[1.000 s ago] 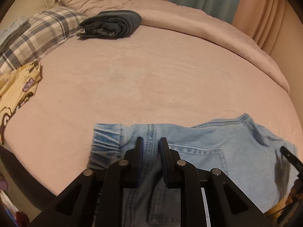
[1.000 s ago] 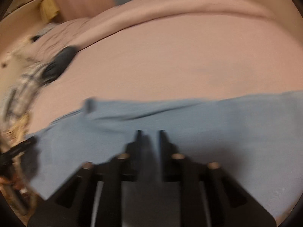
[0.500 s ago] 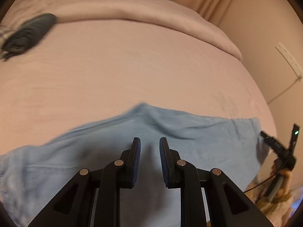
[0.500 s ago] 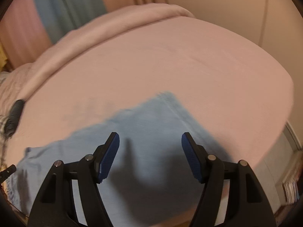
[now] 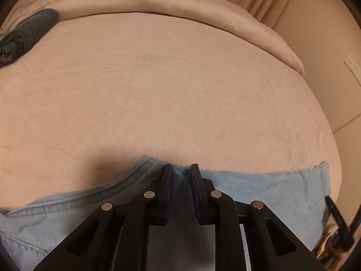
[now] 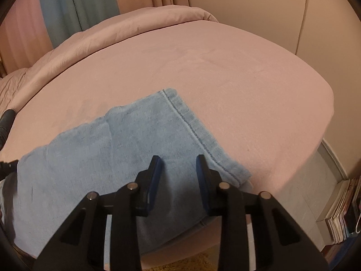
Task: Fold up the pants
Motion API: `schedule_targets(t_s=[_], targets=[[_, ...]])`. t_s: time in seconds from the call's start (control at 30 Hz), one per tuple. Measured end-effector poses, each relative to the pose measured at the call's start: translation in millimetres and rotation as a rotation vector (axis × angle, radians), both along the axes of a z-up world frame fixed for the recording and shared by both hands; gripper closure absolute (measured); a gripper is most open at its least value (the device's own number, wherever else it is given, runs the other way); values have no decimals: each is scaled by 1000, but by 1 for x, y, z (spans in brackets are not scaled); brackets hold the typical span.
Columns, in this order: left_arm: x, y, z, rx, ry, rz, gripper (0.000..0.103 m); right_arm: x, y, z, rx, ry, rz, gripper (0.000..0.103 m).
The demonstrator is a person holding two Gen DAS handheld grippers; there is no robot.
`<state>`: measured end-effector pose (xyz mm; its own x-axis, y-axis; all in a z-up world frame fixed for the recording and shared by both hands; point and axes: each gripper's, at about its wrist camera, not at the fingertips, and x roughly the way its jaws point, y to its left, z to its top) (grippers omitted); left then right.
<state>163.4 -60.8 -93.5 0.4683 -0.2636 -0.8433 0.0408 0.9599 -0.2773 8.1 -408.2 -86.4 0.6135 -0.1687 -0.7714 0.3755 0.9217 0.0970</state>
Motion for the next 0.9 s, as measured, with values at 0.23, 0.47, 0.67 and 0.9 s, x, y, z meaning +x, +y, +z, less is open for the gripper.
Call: schedule_targets(t_s=[0.23,0.47,0.67,0.9], targets=[[-18,-7,31,8,-33,-20,83,-10,-2,17,15,-20,-30,68],[-78,-16,52,-72,-86,-124,83,-40,21,43,26,-83,52,63],[-95,-30,25,-42,-25,-173,83,-38,35,4,71,37,105,65],[-98,8,-3,-121,27,-66,92,-42,24,-2,77,24,84,68]])
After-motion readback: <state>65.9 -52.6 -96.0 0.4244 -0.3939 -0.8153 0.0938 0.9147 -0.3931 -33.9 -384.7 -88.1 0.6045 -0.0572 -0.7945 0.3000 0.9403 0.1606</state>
